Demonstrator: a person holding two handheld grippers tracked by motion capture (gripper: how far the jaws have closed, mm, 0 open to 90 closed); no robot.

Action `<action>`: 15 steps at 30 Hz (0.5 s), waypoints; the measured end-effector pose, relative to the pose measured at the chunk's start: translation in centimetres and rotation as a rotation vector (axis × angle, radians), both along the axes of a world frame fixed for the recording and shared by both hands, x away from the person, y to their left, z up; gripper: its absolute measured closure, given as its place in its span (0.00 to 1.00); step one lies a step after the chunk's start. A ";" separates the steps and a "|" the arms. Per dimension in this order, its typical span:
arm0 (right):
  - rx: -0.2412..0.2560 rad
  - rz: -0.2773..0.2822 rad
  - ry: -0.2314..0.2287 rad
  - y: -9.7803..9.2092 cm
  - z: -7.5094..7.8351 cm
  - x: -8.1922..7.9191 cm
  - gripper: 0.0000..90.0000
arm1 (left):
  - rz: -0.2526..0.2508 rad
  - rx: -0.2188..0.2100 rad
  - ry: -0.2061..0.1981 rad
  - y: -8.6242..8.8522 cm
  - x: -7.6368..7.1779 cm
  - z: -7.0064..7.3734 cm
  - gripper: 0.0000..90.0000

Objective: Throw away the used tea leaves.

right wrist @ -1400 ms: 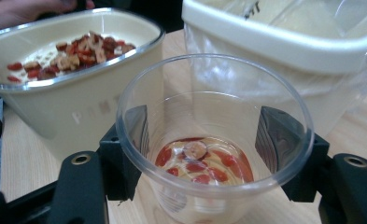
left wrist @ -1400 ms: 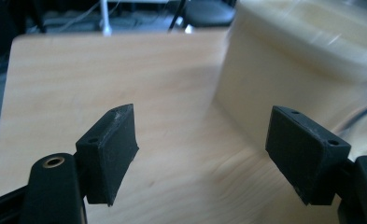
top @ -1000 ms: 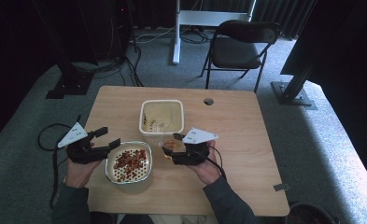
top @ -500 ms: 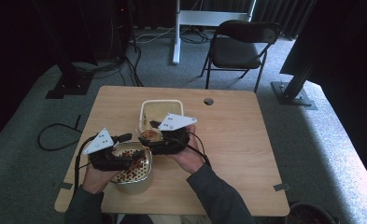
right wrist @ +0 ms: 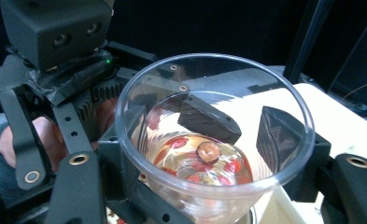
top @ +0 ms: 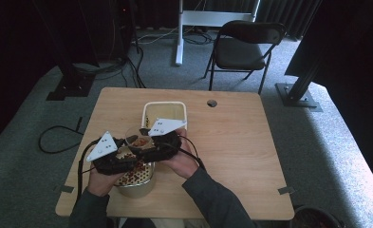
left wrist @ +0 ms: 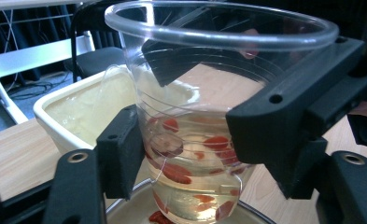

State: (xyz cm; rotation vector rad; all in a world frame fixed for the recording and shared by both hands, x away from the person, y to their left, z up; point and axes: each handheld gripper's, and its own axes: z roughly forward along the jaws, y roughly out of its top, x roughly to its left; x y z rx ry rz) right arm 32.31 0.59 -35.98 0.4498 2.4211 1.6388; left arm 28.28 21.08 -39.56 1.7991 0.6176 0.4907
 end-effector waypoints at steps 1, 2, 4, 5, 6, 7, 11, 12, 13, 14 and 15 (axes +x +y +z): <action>0.002 0.004 0.007 0.0 0.0 0.1 0.35 | 0.000 0.000 0.000 0.0 0.0 0.0 0.42; 0.005 0.007 0.013 0.0 0.0 0.2 0.33 | 0.001 0.001 -0.003 0.0 0.0 0.0 0.44; 0.008 0.009 0.016 0.0 0.0 0.2 0.32 | 0.000 0.001 -0.005 0.0 0.0 0.0 0.45; 0.010 0.010 0.017 0.0 0.0 0.2 0.30 | 0.000 0.001 -0.005 0.0 0.0 0.0 0.46; 0.014 0.008 0.019 0.0 0.0 0.2 0.29 | -0.002 0.000 -0.005 0.0 0.0 0.0 0.47; 0.021 0.011 0.025 -0.1 0.0 0.2 0.28 | -0.006 -0.004 -0.004 0.0 0.0 0.0 0.47; 0.052 0.015 0.019 -0.1 0.3 0.1 0.24 | -0.012 -0.019 -0.005 0.0 0.0 0.0 0.48; 0.062 0.020 0.022 -0.1 0.3 0.1 0.23 | -0.011 -0.019 -0.005 0.0 0.0 0.0 0.49; 0.077 0.024 0.021 -0.1 0.4 0.1 0.23 | -0.011 -0.019 -0.005 0.0 0.0 0.0 0.49; 0.082 0.026 0.022 -0.1 0.5 0.0 0.22 | -0.013 -0.024 -0.007 0.0 0.0 0.0 0.49; 0.084 0.027 0.018 -0.1 0.6 0.0 0.22 | -0.015 -0.025 -0.009 0.1 0.0 0.0 0.49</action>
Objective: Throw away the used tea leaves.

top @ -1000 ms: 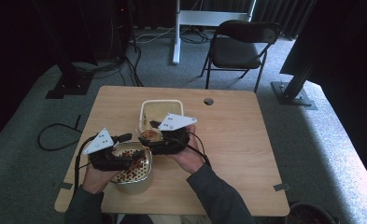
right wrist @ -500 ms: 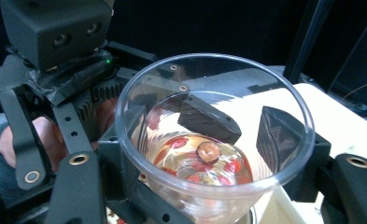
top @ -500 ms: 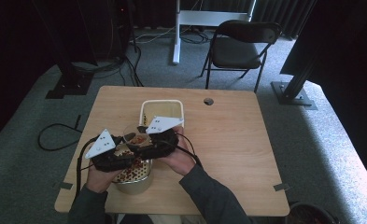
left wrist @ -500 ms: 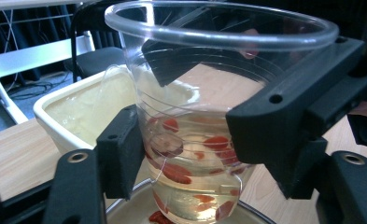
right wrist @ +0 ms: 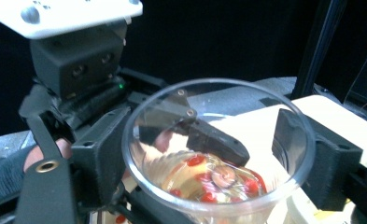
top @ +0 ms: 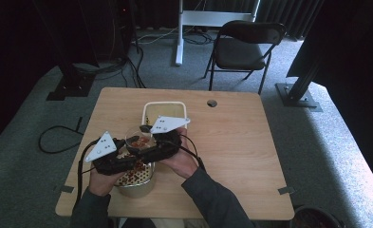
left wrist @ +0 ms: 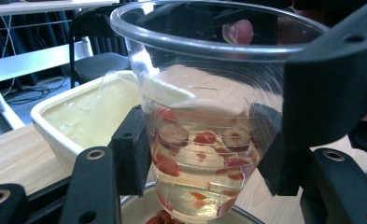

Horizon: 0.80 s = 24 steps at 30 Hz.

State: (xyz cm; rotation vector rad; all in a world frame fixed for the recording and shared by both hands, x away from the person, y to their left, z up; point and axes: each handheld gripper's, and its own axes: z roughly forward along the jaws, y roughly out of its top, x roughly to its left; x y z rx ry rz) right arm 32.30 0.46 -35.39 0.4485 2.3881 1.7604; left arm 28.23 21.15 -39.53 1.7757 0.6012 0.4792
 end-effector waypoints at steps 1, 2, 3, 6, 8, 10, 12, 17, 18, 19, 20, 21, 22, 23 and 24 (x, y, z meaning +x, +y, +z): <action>0.006 -0.002 -0.007 0.0 0.1 0.0 0.21 | 0.002 -0.002 -0.001 0.0 0.0 0.0 0.49; 0.009 -0.005 -0.016 0.0 0.1 0.0 0.22 | 0.002 -0.003 -0.001 0.0 0.0 0.0 0.49; 0.009 -0.005 -0.016 0.0 0.1 0.0 0.22 | 0.002 -0.003 -0.001 0.0 0.0 0.0 0.49; -0.014 -0.012 -0.049 0.3 0.2 -0.3 0.26 | 0.006 0.003 0.001 0.1 -0.1 0.0 0.48; -0.018 -0.013 -0.052 0.4 0.2 -0.4 0.27 | 0.004 0.001 -0.004 0.0 -0.1 0.0 0.43; -0.017 -0.013 -0.052 0.4 0.2 -0.5 0.27 | 0.001 -0.005 -0.009 0.0 -0.1 0.0 0.41; -0.014 -0.010 -0.050 0.4 0.3 -0.5 0.27 | 0.000 -0.006 -0.015 0.0 -0.2 0.0 0.40; 0.000 -0.006 -0.048 0.4 0.3 -0.6 0.27 | -0.004 -0.025 -0.031 -0.1 -0.3 0.1 0.35; 0.007 0.001 -0.043 0.3 0.3 -0.6 0.27 | -0.007 -0.036 -0.033 0.0 -0.3 0.2 0.35; 0.012 0.005 -0.037 0.3 0.3 -0.5 0.27 | -0.010 -0.047 -0.034 0.1 -0.3 0.2 0.34; 0.015 0.011 -0.033 0.3 0.3 -0.5 0.27 | -0.011 -0.058 -0.032 0.1 -0.4 0.3 0.34; 0.013 0.011 -0.035 0.4 0.2 -0.5 0.27 | -0.013 -0.065 -0.029 0.1 -0.4 0.3 0.33; 0.011 0.011 -0.039 0.4 0.2 -0.6 0.27 | -0.014 -0.070 -0.030 0.2 -0.4 0.3 0.32; 0.010 0.014 -0.039 0.4 0.1 -0.6 0.27 | -0.014 -0.076 -0.031 0.3 -0.4 0.3 0.32; 0.012 0.015 -0.037 0.5 0.1 -0.6 0.27 | -0.017 -0.079 -0.033 0.4 -0.4 0.4 0.32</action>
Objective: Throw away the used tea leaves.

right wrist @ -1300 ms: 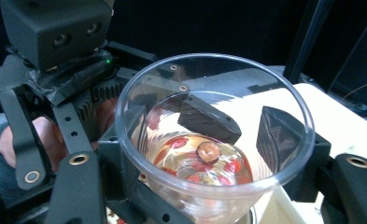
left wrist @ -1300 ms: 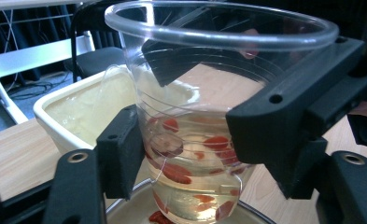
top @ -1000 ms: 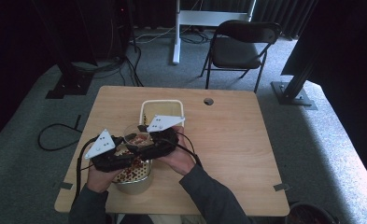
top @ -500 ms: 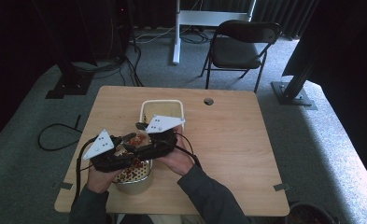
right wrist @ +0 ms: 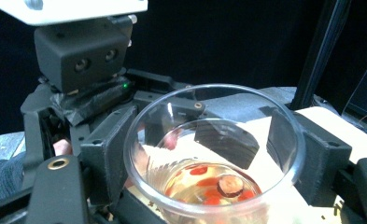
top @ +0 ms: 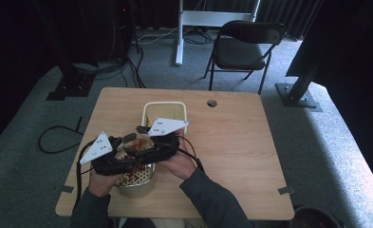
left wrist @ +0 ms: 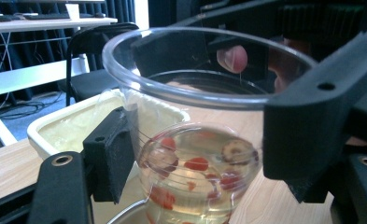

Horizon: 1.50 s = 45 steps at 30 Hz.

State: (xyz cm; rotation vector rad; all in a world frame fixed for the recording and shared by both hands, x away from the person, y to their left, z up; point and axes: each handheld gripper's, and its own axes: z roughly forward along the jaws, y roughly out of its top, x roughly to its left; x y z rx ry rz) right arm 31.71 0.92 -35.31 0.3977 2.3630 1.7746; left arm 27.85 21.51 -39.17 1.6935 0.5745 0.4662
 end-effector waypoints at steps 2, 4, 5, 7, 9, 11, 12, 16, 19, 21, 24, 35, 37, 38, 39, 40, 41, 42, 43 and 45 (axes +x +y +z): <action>0.000 0.003 0.004 0.0 -0.1 0.0 0.27 | 0.001 -0.002 -0.001 0.1 0.0 0.0 0.30; 0.000 0.005 0.006 0.0 -0.1 0.0 0.27 | 0.001 -0.001 0.000 0.1 -0.1 0.0 0.30; -0.002 0.011 0.011 0.1 -0.1 0.1 0.28 | -0.009 -0.007 -0.004 0.1 -0.1 0.0 0.29; -0.004 0.013 0.015 0.1 -0.2 0.1 0.28 | -0.003 0.001 -0.009 0.0 -0.1 -0.1 0.28; -0.006 0.013 0.019 0.2 -0.3 0.1 0.28 | -0.003 0.000 -0.018 -0.1 -0.2 -0.1 0.27; -0.008 0.013 0.022 0.3 -0.4 0.1 0.28 | 0.004 0.007 -0.023 -0.2 -0.2 0.0 0.26; -0.007 0.018 0.027 0.3 -0.4 0.1 0.28 | 0.009 0.024 -0.031 -0.3 -0.2 0.0 0.25; -0.008 0.026 0.034 0.4 -0.5 0.1 0.28 | 0.014 0.041 -0.014 -0.6 -0.2 -0.2 0.26; -0.024 0.033 0.030 0.5 -0.7 0.1 0.26 | 0.015 0.038 -0.012 -0.4 -0.1 -0.4 0.34; -0.016 0.039 0.050 0.3 -0.7 0.3 0.25 | 0.018 0.034 -0.012 -0.4 -0.1 -0.5 0.37; -0.021 0.039 0.049 0.3 -0.8 0.4 0.24 | 0.028 0.043 -0.018 -0.6 -0.2 -0.5 0.37; 0.040 0.010 0.016 -1.3 0.1 0.4 0.21 | 0.050 0.090 0.002 -0.3 -0.2 -1.1 0.38; 0.040 0.005 0.007 -1.6 0.2 0.4 0.21 | 0.061 0.084 0.008 0.0 -0.2 -1.1 0.38; 0.043 0.002 0.004 -1.8 0.2 0.5 0.21 | 0.071 0.085 0.009 0.3 -0.3 -1.1 0.39; 0.043 -0.025 -0.001 -2.4 0.2 0.6 0.22 | 0.087 0.085 0.008 0.6 -0.4 -1.0 0.39; 0.037 -0.034 -0.005 -2.8 0.1 0.6 0.22 | 0.097 0.086 0.005 0.9 -0.5 -0.9 0.39; 0.029 -0.047 -0.008 -3.1 0.0 0.7 0.22 | 0.109 0.084 0.004 1.1 -0.5 -0.9 0.39; 0.024 -0.060 -0.010 -3.4 -0.1 0.8 0.22 | 0.118 0.085 0.003 1.4 -0.6 -0.8 0.39; 0.019 -0.066 -0.005 -3.8 -0.3 0.9 0.22 | 0.130 0.085 0.003 1.7 -0.6 -0.8 0.39; 0.013 -0.075 -0.002 -4.1 -0.6 1.0 0.22 | 0.130 0.085 0.003 1.7 -0.6 -0.8 0.39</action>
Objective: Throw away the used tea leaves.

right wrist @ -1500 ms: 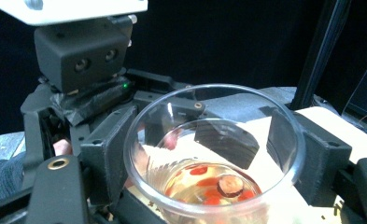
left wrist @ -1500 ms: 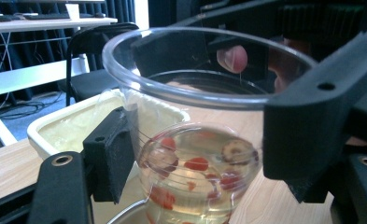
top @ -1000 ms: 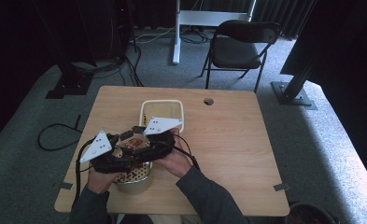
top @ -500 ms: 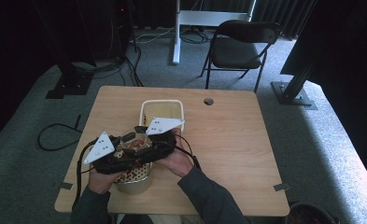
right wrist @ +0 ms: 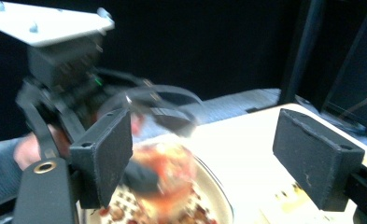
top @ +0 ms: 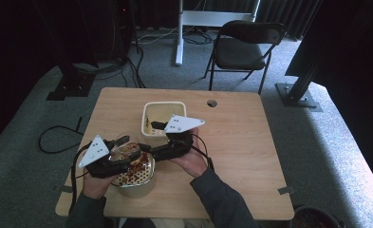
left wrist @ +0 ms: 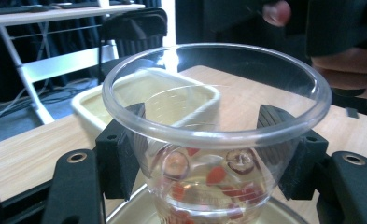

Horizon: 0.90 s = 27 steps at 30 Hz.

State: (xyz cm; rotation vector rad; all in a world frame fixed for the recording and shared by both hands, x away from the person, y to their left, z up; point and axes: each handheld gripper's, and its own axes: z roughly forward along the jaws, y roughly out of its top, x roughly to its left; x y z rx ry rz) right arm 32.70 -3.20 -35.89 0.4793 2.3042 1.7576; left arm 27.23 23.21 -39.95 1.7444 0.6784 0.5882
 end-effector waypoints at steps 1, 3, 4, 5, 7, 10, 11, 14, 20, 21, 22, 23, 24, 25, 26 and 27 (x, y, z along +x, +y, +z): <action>-0.025 -0.034 -0.003 -0.8 -0.7 0.2 0.23 | 0.041 -0.003 -0.002 1.0 -0.1 0.1 0.39; -0.032 -0.051 0.008 -1.6 -1.3 0.3 0.23 | 0.068 0.000 -0.003 1.7 -0.2 0.2 0.39; -0.038 -0.062 0.010 -2.0 -1.7 0.4 0.23 | 0.080 0.004 -0.005 2.0 -0.2 0.2 0.39; -0.045 -0.074 0.013 -2.4 -2.0 0.4 0.23 | 0.091 0.006 -0.005 2.3 -0.3 0.3 0.39; -0.053 -0.091 0.023 -3.2 -2.7 0.4 0.23 | 0.118 0.016 -0.007 3.0 -0.4 0.3 0.39; -0.055 -0.118 0.039 -4.5 -3.6 0.4 0.24 | 0.154 0.019 -0.008 4.0 -0.6 0.3 0.39; -0.057 -0.128 0.043 -5.0 -3.9 0.4 0.24 | 0.166 0.021 -0.010 4.4 -0.7 0.3 0.39; -0.068 -0.158 0.056 -6.2 -4.9 0.3 0.24 | 0.205 0.036 -0.010 5.2 -0.9 0.1 0.39; -0.103 -0.216 0.096 -8.4 -7.4 -0.1 0.26 | 0.262 0.054 0.004 6.6 -1.1 -0.5 0.39; -0.113 -0.227 0.100 -8.8 -7.9 -0.1 0.26 | 0.271 0.057 0.007 6.8 -1.1 -0.6 0.39; -0.126 -0.237 0.107 -9.0 -8.4 -0.2 0.27 | 0.281 0.059 0.009 7.0 -1.1 -0.8 0.39; -0.144 -0.249 0.110 -9.3 -9.0 -0.3 0.27 | 0.288 0.063 0.012 7.2 -1.2 -0.8 0.39; -0.169 -0.262 0.108 -9.5 -9.6 -0.4 0.27 | 0.294 0.063 0.014 7.4 -1.2 -1.0 0.39; -0.192 -0.275 0.109 -9.7 -10.2 -0.5 0.28 | 0.299 0.064 0.016 7.6 -1.2 -1.0 0.39; -0.210 -0.288 0.114 -9.9 -10.7 -0.5 0.28 | 0.306 0.067 0.018 7.7 -1.2 -1.1 0.39; -0.225 -0.295 0.116 -10.2 -11.2 -0.6 0.28 | 0.313 0.069 0.018 7.8 -1.2 -1.2 0.39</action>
